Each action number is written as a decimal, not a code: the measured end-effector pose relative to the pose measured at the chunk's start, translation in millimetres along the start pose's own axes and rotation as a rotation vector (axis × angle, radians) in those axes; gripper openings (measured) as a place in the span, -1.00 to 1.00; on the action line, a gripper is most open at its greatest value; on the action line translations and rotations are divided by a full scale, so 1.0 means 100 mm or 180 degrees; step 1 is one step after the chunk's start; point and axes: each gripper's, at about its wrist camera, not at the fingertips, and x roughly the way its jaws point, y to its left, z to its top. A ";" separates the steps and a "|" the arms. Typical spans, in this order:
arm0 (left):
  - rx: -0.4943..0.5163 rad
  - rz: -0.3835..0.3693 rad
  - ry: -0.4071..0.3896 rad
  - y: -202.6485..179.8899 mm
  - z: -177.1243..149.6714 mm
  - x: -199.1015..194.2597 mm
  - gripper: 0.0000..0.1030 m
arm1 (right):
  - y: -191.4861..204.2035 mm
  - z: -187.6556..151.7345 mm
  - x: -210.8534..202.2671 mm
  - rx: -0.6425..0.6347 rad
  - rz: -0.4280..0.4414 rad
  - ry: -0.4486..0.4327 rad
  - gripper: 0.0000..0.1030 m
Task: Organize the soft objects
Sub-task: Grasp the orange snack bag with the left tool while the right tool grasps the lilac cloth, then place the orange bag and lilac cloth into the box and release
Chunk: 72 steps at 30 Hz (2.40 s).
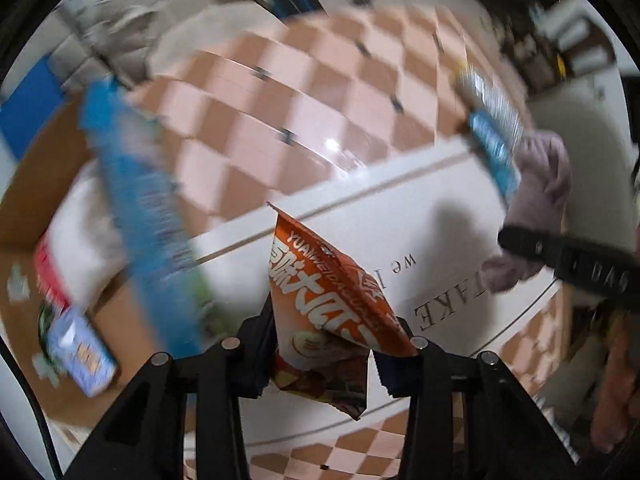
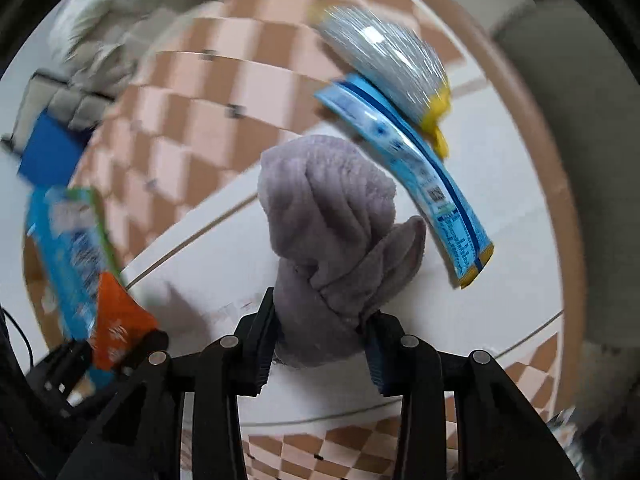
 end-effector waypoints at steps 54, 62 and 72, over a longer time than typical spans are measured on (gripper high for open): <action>-0.1265 0.0365 -0.0339 3.46 -0.69 -0.79 0.86 | 3.46 -1.03 0.60 -0.1653 -0.0456 0.0027 1.00; -0.1248 0.0444 -0.0655 3.12 -1.29 -1.08 0.86 | 3.15 -1.35 0.10 -0.1394 -0.0409 -0.0427 1.00; -0.1222 0.0540 -0.0916 2.72 -1.81 -1.50 0.88 | 2.93 -1.90 -0.63 -0.1544 -0.0289 -0.0830 1.00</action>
